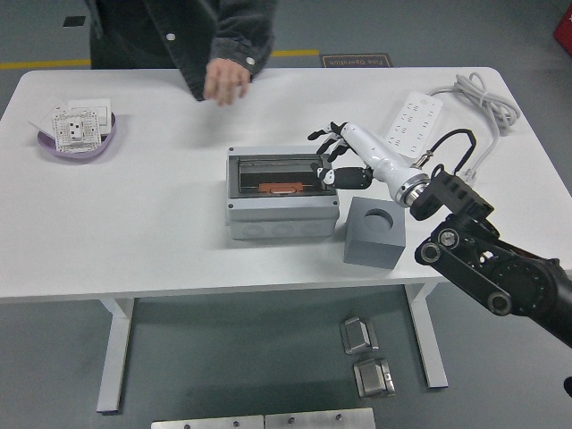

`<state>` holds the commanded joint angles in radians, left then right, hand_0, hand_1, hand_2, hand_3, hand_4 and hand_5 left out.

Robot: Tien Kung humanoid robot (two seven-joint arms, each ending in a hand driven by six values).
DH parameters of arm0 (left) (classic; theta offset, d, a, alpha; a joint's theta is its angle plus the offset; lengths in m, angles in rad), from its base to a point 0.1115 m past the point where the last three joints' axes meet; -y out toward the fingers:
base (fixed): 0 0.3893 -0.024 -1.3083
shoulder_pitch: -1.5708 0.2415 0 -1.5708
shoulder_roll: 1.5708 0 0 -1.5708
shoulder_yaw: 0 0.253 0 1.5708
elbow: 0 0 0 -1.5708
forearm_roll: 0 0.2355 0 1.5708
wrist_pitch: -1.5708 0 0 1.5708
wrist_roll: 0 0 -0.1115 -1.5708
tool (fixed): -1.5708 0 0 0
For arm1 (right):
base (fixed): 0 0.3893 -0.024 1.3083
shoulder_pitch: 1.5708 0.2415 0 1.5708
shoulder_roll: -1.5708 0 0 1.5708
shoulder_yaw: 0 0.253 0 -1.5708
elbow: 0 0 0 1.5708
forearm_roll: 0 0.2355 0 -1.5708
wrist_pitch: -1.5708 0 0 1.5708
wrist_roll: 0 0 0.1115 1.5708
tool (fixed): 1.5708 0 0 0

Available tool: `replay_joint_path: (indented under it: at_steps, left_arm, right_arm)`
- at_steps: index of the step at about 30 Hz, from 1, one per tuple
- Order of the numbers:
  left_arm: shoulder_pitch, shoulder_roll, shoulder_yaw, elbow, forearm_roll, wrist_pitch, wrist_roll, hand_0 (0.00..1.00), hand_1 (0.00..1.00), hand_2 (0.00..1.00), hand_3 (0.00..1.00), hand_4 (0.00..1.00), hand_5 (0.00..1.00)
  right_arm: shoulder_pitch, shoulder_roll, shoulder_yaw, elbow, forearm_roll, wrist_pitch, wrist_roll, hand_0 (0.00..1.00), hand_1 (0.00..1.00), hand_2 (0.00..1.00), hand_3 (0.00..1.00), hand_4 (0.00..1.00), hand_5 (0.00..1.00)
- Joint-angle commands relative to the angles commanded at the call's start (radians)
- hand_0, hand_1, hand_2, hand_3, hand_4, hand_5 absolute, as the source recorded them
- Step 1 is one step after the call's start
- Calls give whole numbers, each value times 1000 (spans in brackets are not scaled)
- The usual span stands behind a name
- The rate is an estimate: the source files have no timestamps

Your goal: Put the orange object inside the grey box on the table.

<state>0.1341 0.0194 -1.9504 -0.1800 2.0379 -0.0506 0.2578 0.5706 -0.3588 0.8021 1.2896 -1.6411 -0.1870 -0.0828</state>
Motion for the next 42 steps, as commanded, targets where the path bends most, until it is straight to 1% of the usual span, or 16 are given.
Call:
replay_joint_path:
  at_steps: [2,4,6,8,13,14,19,20,23,25,26,31,32,37,38,42]
  left_arm:
    - [5,0,-16,0,18,-1,-1,627,547,528,579,399,113]
    - [8,0,-25,0,26,-1,-1,627,547,528,579,399,113]
    - [10,0,-33,0,33,0,-1,627,547,528,579,399,113]
    - [10,-1,-34,0,34,0,-1,627,547,528,579,398,112]
    - [10,-4,-16,0,17,2,-3,627,547,528,579,398,112]
    - [10,-4,-14,0,15,2,-3,627,546,527,578,398,115]
    - [14,-1,-31,0,34,1,-5,627,546,527,578,398,115]
    - [14,0,-34,0,38,1,-6,627,546,527,578,397,112]
    - [14,2,-38,0,42,1,-7,627,546,527,578,397,112]
    - [14,3,-37,0,41,2,-9,627,546,527,578,397,112]
    - [14,3,-38,0,41,3,-10,627,546,527,579,396,110]
    - [11,-1,-46,0,47,4,-15,627,546,527,579,396,110]
    - [11,-2,-48,0,49,3,-15,627,545,527,579,398,106]
    - [10,-4,-63,0,63,2,-15,627,545,527,579,398,106]
    - [11,-4,-69,0,69,2,-15,627,545,526,579,397,104]
    - [11,-3,-78,0,77,1,-15,627,545,526,579,397,104]
  right_arm:
    - [-42,-13,61,44,-32,0,-6,582,495,588,716,617,190]
    - [-81,-14,121,81,-45,-9,2,582,495,588,716,617,190]
    - [-121,-8,181,116,-43,-28,22,582,495,588,716,617,190]
    - [-171,14,253,140,-10,-55,61,578,501,592,716,617,187]
    - [-287,73,406,148,105,-106,168,578,501,592,716,617,187]
    - [-312,82,436,148,131,-114,191,588,503,608,714,618,183]
    - [-411,100,551,135,251,-159,298,588,503,608,714,618,183]
    - [-422,101,571,133,274,-168,320,586,493,594,745,794,406]
    - [-439,105,609,128,328,-192,365,586,493,594,745,794,406]
    - [-443,108,624,128,343,-203,380,586,493,594,745,794,406]
    - [-445,109,630,129,346,-206,383,643,656,712,770,911,502]
    - [-457,117,653,135,353,-213,393,643,656,712,770,911,502]
    - [-460,117,657,135,355,-213,393,790,840,893,879,956,539]
    - [-469,114,666,136,359,-212,392,790,840,893,879,956,539]
    - [-469,115,666,136,357,-212,391,822,873,916,913,977,556]
    - [-469,117,664,133,354,-207,388,822,873,916,913,977,556]
